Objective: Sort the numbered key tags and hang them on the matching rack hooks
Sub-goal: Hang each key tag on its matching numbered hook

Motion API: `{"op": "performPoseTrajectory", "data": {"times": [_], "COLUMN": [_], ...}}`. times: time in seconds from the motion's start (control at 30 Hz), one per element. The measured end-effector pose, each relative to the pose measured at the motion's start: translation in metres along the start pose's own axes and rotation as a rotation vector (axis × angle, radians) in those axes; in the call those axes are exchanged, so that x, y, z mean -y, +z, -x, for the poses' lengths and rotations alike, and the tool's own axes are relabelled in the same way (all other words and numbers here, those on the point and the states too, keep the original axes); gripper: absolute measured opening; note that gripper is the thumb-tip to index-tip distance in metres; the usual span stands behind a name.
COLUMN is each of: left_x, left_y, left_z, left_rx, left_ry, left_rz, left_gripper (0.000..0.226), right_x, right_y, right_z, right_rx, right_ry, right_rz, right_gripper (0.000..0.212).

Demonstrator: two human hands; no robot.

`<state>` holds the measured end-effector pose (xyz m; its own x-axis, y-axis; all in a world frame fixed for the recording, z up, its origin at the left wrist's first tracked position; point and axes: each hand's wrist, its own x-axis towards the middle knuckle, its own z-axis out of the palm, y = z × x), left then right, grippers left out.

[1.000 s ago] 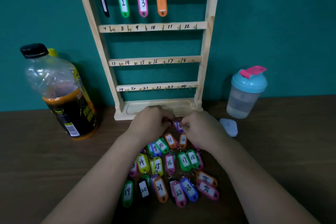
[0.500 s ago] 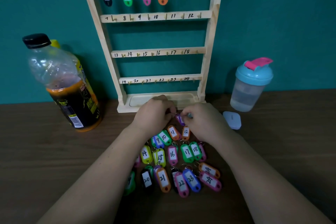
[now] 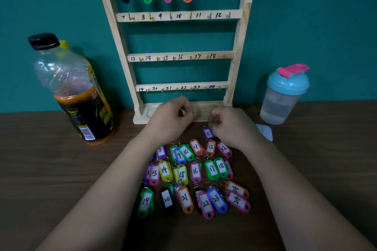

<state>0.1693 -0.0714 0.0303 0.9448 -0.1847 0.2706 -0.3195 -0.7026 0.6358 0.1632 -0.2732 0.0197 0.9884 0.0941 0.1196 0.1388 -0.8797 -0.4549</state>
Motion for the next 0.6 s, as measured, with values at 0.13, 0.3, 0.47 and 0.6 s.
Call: {"op": "performPoseTrajectory", "data": {"times": [0.13,0.3,0.47,0.6], "left_x": [-0.002,-0.01,-0.008,-0.007], "left_y": [-0.006,-0.008,-0.007,-0.009], "left_z": [0.004,0.008,0.01,0.009], "left_rx": [0.032,0.03,0.035,0.004], "left_ry": [-0.097,-0.151,-0.168,-0.148], "left_rz": [0.314,0.625,0.627,0.6], "left_gripper": [0.01,0.009,0.019,0.016], "right_x": [0.002,0.009,0.007,0.005], "right_y": [0.001,0.005,0.018,0.026], "right_z": [-0.001,0.0,-0.005,-0.008], "right_rx": [0.029,0.056,0.009,-0.013], "right_ry": [0.032,0.006,-0.022,-0.022], "right_rz": [0.035,0.095,0.074,0.051], "right_gripper": [0.019,0.025,0.007,0.012]}}
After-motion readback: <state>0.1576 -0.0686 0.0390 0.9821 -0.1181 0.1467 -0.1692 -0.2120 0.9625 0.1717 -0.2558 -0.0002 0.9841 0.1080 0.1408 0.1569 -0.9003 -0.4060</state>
